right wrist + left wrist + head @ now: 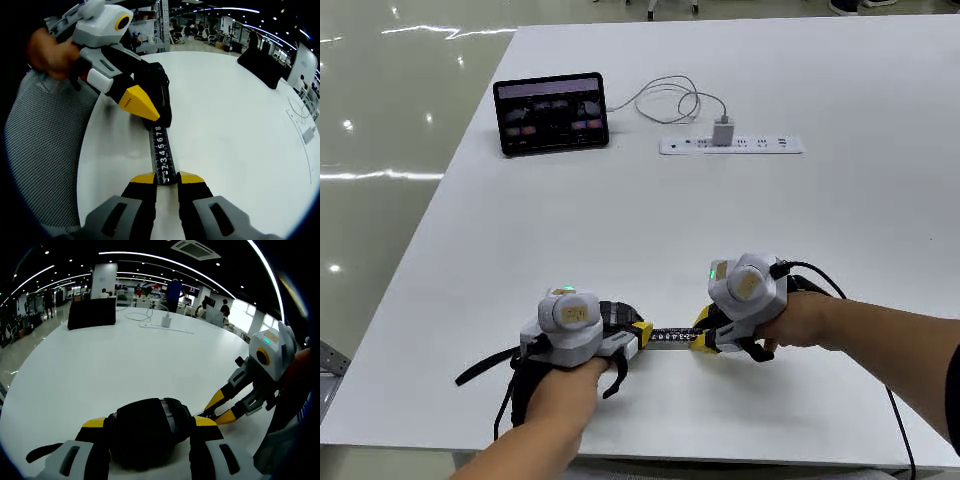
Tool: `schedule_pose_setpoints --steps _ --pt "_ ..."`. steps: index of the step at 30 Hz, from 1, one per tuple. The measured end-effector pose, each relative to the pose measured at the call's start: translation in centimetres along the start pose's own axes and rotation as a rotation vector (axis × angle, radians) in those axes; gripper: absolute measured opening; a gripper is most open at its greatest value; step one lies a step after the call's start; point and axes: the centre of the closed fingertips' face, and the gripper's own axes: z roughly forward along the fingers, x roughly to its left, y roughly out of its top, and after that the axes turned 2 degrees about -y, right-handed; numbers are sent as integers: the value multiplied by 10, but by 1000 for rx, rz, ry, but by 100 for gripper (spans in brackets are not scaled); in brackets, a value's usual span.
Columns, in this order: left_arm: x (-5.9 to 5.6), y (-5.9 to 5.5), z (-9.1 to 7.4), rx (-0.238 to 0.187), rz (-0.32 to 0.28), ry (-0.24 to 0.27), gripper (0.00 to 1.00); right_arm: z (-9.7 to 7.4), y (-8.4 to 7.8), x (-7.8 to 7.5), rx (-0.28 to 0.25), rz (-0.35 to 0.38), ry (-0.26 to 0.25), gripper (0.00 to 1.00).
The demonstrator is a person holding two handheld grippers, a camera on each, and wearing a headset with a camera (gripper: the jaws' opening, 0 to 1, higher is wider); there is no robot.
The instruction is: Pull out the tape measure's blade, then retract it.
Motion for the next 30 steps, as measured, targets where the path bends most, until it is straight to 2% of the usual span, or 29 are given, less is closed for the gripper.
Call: schedule_pose_setpoints --steps 30 --pt "1 0 0 -1 -5 -10 60 15 27 3 -37 2 12 11"
